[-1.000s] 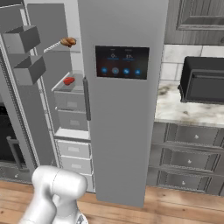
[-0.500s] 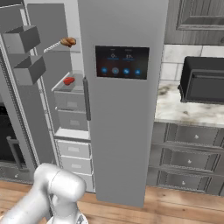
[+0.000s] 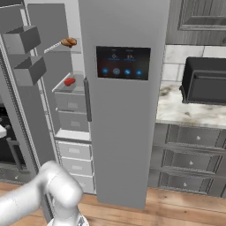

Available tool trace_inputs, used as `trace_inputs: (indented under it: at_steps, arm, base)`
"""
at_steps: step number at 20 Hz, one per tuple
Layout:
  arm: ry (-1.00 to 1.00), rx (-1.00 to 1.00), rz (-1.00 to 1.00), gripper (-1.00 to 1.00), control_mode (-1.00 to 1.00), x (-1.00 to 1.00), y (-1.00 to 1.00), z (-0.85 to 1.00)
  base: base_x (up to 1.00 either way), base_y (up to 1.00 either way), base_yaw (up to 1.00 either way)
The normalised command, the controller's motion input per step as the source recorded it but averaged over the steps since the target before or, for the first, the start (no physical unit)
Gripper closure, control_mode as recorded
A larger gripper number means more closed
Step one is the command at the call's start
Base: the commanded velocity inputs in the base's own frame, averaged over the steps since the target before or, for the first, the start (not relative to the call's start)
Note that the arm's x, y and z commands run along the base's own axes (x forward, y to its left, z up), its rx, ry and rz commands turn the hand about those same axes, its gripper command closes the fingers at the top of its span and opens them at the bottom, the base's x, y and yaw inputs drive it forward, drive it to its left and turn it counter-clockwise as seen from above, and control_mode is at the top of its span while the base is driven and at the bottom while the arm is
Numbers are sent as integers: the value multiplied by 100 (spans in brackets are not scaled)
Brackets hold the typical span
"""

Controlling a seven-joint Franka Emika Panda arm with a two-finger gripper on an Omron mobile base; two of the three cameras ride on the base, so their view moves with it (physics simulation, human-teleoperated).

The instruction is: There's a chicken drumstick in the fridge that needs to be moved to the freezer for freezing. Pick up the chicken drumstick from the fridge, place it on any shelf in the freezer, and close the fridge and freezer doors when done.

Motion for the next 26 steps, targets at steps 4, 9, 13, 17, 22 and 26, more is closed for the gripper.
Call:
trace_inputs:
  at_steps: [4,9,13,17,22,26]
  arm:
    - [0,0,0,-100,-100,100,45,-63]
    - [0,-3,-2,-100,-100,73,58,-41]
    - [-2,0,-30,-100,-100,26,3,-15]
    - [-1,0,-42,-100,-100,42,14,-14]
    - [0,0,-19,-100,-100,50,-1,-11]
    - [-1,0,-10,-100,-100,9,-31,-3]
  base:
    - [0,0,0]
    - [0,0,0]
    - [0,0,0]
    - [0,0,0]
    - [0,0,0]
    - [0,0,0]
